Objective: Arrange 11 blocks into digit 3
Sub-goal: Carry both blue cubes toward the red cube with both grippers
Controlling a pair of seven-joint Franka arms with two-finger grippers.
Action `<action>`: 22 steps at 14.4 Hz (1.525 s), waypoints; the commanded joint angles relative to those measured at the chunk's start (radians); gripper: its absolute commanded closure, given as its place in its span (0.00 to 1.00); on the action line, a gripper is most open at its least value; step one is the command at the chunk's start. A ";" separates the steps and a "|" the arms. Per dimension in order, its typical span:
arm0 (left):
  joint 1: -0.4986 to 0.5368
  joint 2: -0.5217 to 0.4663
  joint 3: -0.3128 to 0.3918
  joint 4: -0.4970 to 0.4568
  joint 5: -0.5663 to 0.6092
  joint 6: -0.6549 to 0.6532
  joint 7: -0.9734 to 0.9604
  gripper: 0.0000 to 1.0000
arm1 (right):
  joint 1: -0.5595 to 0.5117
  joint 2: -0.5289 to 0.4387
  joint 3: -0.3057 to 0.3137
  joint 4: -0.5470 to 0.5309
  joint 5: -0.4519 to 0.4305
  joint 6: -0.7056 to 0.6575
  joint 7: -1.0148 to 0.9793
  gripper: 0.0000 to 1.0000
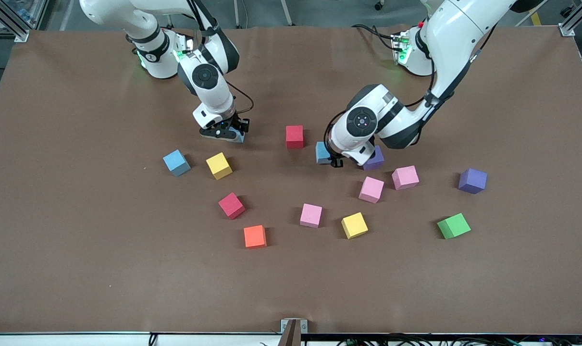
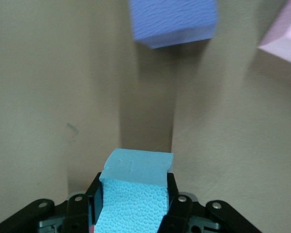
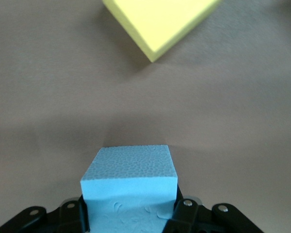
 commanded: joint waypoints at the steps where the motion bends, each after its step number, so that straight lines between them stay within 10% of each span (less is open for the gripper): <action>1: -0.020 -0.028 -0.013 -0.037 -0.013 0.004 -0.079 0.77 | 0.002 -0.028 -0.009 -0.008 0.023 -0.021 0.151 0.95; 22: -0.101 -0.040 -0.010 -0.113 0.095 0.111 -0.189 0.78 | -0.033 -0.002 -0.010 0.175 0.020 -0.086 1.210 1.00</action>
